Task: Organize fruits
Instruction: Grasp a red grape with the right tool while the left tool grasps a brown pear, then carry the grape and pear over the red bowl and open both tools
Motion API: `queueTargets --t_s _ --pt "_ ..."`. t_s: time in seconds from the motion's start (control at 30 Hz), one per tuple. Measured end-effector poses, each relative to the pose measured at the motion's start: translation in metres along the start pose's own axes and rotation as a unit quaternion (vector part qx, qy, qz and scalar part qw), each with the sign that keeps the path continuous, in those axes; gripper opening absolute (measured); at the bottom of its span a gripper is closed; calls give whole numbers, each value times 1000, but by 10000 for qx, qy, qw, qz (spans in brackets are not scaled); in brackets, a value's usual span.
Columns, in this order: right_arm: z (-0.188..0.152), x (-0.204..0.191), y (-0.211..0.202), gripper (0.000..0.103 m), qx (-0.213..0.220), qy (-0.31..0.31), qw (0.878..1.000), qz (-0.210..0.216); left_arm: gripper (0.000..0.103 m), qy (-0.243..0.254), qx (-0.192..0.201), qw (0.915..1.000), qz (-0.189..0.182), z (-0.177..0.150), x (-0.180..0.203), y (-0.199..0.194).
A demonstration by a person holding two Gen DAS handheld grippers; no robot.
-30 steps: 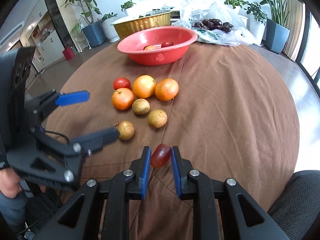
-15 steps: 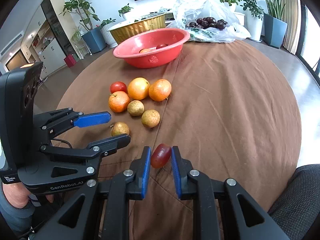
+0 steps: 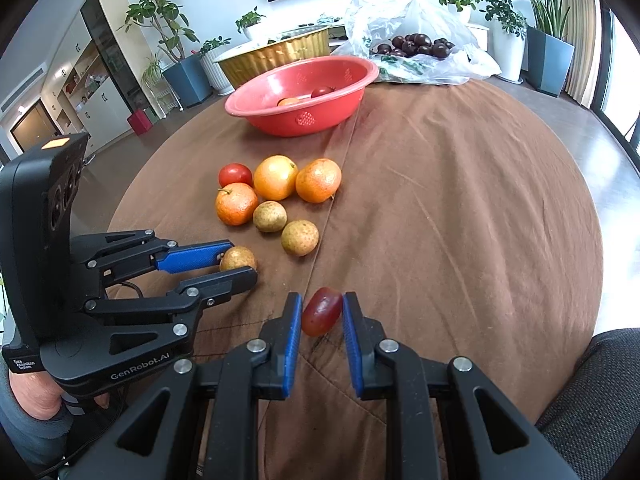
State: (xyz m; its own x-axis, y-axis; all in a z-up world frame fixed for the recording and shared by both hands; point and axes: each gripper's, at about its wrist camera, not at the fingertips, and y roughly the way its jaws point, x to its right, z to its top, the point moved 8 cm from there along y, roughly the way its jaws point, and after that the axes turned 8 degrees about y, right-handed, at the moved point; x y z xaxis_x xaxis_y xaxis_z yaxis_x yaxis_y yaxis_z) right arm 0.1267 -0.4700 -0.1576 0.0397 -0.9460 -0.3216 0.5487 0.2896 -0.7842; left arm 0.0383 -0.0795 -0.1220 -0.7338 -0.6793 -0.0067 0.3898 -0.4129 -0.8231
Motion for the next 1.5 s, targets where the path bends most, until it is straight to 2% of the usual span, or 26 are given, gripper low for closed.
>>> queueTargets --t_s 0.2,0.37,0.6,0.73,0.97,1.07,1.3,1.5 --pt "7 6 -4 23 51 63 10000 -4 26 -245 225 9994 -117 5 -11 -14" --pt "21 15 -10 23 154 123 9998 -60 26 -470 533 9974 -95 18 -39 -42" --pt "72 28 -30 23 549 161 9984 -33 26 -553 1010 9929 309 66 -107 -83" --pt "112 25 -38 23 820 70 9966 21 26 -476 1154 9913 430 104 -137 -88" --pt "174 -3 -28 23 1092 -301 9934 179 26 -283 982 9944 269 157 -162 -50" --pt "195 -15 -8 23 1002 -415 9938 247 26 -212 837 9960 240 166 -165 -27" --pt "212 -32 51 23 521 -666 9961 237 26 -263 529 9981 200 150 -171 19" --pt "212 -36 91 23 163 -594 9979 188 26 -209 394 9986 272 140 -174 37"
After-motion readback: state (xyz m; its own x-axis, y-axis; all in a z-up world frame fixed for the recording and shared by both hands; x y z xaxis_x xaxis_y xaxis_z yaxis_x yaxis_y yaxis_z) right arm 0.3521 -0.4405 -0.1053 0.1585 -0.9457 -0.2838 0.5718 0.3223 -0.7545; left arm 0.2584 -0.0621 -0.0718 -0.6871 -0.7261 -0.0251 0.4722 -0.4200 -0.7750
